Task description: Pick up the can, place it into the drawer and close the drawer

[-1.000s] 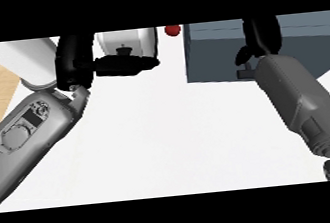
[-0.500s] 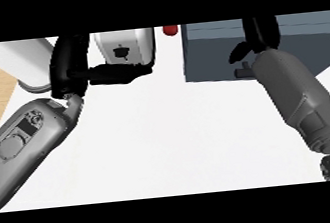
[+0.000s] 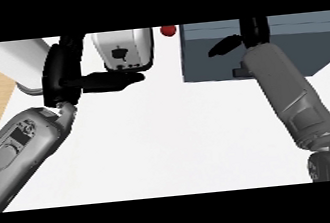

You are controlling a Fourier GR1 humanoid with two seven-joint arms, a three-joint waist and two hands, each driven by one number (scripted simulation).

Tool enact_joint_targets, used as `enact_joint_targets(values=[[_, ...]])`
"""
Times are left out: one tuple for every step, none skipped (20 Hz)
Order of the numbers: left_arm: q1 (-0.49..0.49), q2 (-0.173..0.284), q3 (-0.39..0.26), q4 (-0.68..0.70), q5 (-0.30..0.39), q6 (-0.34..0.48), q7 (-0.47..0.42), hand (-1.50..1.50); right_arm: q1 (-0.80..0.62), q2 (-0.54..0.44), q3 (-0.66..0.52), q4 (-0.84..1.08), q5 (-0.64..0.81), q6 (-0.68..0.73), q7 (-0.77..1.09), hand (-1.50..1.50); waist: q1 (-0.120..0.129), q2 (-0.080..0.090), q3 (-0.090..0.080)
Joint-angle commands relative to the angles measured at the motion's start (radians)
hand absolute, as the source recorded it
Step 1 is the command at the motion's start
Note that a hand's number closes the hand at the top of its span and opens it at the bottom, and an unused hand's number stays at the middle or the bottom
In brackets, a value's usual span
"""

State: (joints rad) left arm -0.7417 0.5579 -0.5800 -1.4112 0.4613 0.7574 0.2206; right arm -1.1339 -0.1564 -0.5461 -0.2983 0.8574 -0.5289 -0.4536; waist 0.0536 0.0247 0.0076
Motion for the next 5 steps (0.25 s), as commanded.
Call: enact_joint_targets(values=[[0.047,0.025,0.025,-0.034,0.003,-0.011,-0.016,-1.5,-0.048,0.058,-0.127,-0.037,-0.164,0.036,-0.023,-1.5,0.002,-0.015,-0.005],[0.002,0.021,0.036,-0.017,0.007,-0.021,0.01,-1.5,-0.09,0.049,-0.129,-0.033,-0.168,0.054,-0.02,-1.5,0.004,-0.008,-0.005],[0.056,0.019,0.012,-0.048,-0.013,0.0,0.001,-1.5,-0.049,0.035,-0.136,-0.026,-0.177,0.062,-0.062,-1.5,0.005,-0.01,-0.005],[0.058,-0.006,0.008,-0.035,-0.024,0.02,0.006,-1.5,-0.069,0.06,-0.129,-0.023,-0.176,0.064,-0.041,-1.5,-0.009,-0.014,-0.006],[0.063,0.004,0.026,-0.04,-0.018,-0.006,-0.023,-1.5,-0.102,0.005,-0.138,-0.009,-0.175,0.082,-0.025,-1.5,0.01,-0.004,-0.006]])
